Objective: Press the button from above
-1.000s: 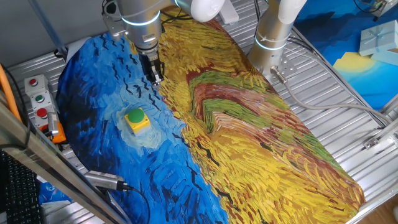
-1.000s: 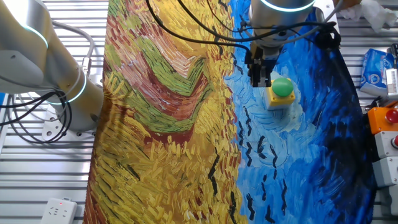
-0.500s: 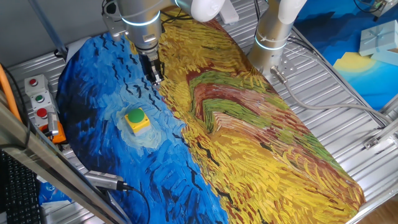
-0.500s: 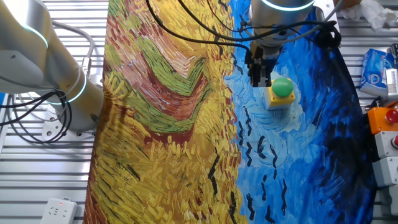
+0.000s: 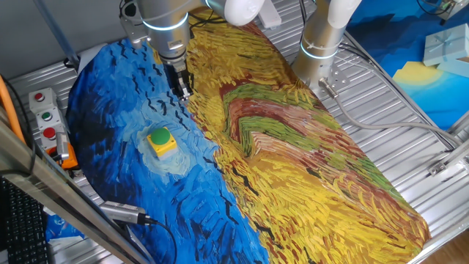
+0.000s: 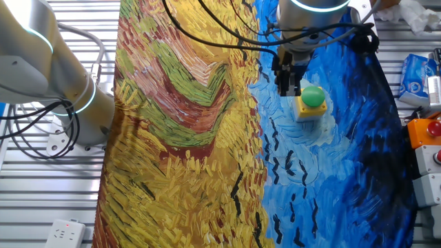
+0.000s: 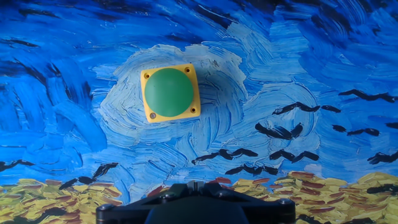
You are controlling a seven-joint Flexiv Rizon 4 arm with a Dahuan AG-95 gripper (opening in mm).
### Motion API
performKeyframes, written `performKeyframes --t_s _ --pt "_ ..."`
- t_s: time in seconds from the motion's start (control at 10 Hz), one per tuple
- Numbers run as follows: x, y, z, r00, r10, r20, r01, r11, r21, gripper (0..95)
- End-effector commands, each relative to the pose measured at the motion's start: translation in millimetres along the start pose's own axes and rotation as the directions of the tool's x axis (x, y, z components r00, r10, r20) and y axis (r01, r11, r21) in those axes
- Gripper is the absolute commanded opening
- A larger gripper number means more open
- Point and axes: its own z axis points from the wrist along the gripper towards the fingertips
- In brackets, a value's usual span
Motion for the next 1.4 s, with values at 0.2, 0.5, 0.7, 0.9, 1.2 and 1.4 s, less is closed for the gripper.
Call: performKeyframes --t_s 0.2,0.5,0.7,0.9,1.2,1.4 --pt "0.4 0.0 -0.1 1.0 0.005 -0.002 -0.005 1.0 0.001 0.0" --pt "0.4 0.0 -0.1 1.0 0.007 -0.002 -0.007 1.0 0.0 0.0" --pt "0.4 0.0 -0.1 1.0 0.006 -0.003 -0.006 1.0 0.001 0.0" --pt "0.4 0.0 -0.1 1.0 0.007 -0.003 -0.007 1.0 0.001 0.0" --pt "0.4 0.0 -0.1 1.0 0.01 -0.006 -0.009 1.0 0.002 0.0" --pt "0.4 0.0 -0.1 1.0 0.017 -0.008 -0.017 1.0 0.002 0.0"
